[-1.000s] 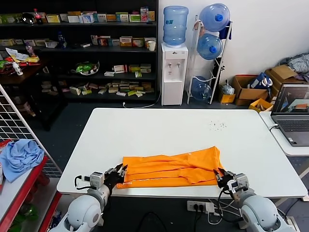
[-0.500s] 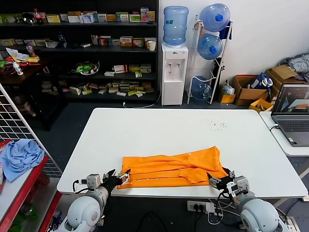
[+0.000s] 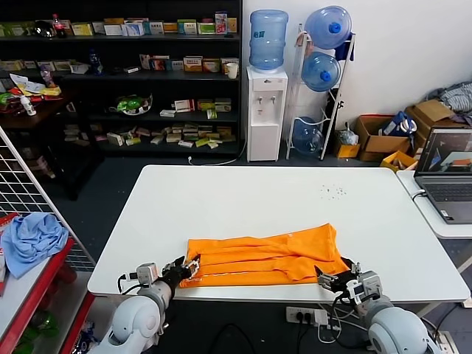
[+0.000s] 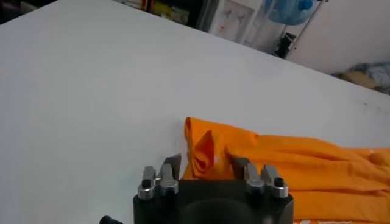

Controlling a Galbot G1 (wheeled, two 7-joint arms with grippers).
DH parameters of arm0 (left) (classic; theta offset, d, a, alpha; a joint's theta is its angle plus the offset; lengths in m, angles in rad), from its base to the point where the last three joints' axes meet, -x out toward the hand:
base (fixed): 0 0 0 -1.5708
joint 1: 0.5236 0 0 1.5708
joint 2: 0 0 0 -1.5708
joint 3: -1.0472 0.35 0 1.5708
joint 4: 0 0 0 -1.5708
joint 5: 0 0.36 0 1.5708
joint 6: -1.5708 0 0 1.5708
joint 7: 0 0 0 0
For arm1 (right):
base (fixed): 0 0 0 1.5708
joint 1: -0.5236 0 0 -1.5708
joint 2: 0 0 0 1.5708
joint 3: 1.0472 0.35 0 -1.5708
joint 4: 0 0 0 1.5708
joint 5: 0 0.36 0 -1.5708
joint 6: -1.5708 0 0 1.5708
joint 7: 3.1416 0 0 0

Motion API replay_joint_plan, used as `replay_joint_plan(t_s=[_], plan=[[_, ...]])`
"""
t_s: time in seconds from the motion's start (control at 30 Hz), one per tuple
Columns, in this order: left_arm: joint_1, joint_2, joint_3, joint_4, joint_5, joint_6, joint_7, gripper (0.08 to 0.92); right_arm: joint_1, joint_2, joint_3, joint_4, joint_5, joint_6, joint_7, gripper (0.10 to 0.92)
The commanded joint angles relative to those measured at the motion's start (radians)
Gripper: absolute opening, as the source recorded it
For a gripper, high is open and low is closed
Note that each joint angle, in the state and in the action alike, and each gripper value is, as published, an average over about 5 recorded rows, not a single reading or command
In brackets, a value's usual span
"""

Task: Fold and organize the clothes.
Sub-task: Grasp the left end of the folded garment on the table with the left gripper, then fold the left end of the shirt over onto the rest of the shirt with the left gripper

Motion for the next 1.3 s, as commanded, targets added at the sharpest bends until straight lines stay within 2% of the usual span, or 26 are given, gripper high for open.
replay_joint_plan(t_s=[0.03, 0.43, 0.53, 0.73, 0.97, 1.1, 1.2, 1.3], plan=[[0.001, -0.016, 0.004, 0.021, -0.009, 0.015, 0.007, 0.507, -0.004, 0.001, 0.000, 0.007, 0.002, -0.002, 0.002, 0.823], [-0.008, -0.009, 0.005, -0.002, 0.031, 0.002, 0.027, 0.164, 0.001, 0.013, -0.005, 0.011, 0.000, -0.005, 0.008, 0.823], [-0.029, 0.014, -0.005, 0.009, 0.029, 0.001, 0.028, 0.112, 0.003, 0.019, -0.004, 0.009, -0.006, 0.002, 0.008, 0.823], [-0.096, 0.122, -0.048, 0.071, 0.003, 0.003, 0.031, 0.107, 0.002, 0.029, 0.006, 0.011, -0.017, 0.030, 0.009, 0.823], [-0.206, 0.293, -0.116, 0.222, -0.005, -0.008, 0.045, 0.107, 0.003, 0.037, 0.010, 0.015, -0.018, 0.050, 0.013, 0.823], [-0.265, 0.364, -0.129, 0.295, 0.037, -0.036, 0.049, 0.107, 0.006, 0.043, 0.007, 0.015, -0.023, 0.059, 0.014, 0.823], [-0.270, 0.388, -0.133, 0.281, 0.037, -0.045, 0.045, 0.107, 0.011, 0.048, 0.004, 0.010, -0.031, 0.068, 0.014, 0.823], [-0.242, 0.378, -0.122, 0.190, 0.005, -0.032, 0.023, 0.107, 0.019, 0.058, -0.001, 0.001, -0.045, 0.085, 0.017, 0.823]])
